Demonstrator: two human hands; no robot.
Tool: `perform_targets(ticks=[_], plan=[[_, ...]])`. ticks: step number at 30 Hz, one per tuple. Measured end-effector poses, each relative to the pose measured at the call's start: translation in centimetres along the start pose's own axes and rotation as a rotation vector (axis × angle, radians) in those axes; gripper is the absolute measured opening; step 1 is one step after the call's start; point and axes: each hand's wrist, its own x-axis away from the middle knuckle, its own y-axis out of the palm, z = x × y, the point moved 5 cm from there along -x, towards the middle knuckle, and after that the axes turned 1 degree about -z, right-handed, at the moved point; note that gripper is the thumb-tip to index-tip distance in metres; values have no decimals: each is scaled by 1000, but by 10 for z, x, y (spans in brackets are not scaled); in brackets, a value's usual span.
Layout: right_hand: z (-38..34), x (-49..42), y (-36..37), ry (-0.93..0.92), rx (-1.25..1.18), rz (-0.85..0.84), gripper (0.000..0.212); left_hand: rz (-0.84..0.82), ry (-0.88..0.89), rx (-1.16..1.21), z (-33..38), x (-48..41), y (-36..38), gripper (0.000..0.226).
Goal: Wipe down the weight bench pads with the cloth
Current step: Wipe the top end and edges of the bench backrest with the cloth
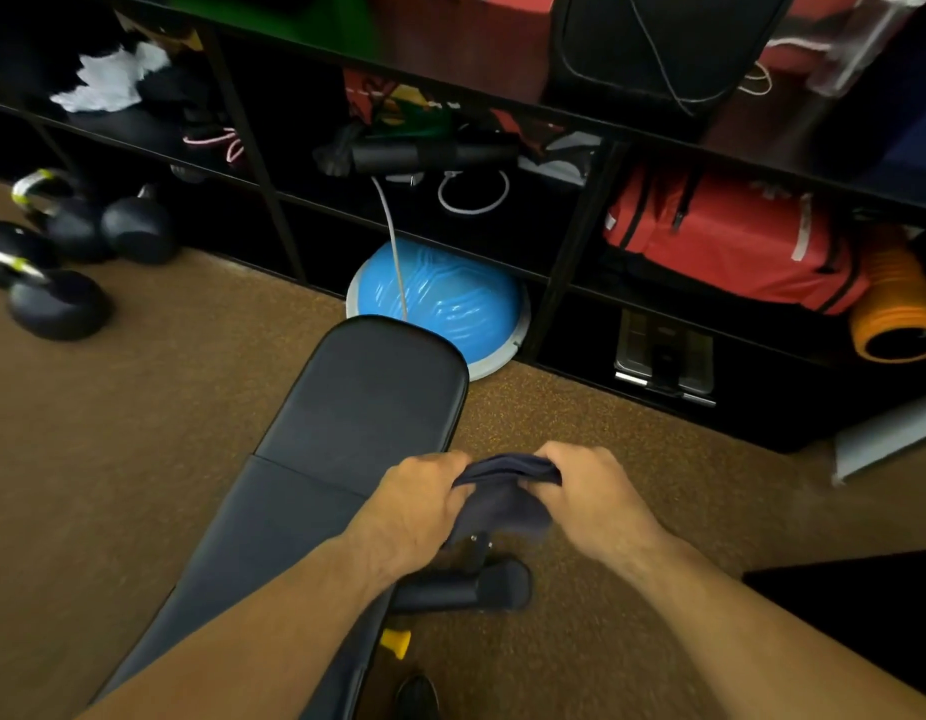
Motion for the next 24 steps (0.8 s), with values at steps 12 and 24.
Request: perform_targets(ticks=[12,24], plan=[[-9,-53,39,41,-231,-64,6,-81,-158,-124,-44,-31,10,11],[-29,-163,80,178,-438,374,14,177,-273,-38,-84,-89,5,26]])
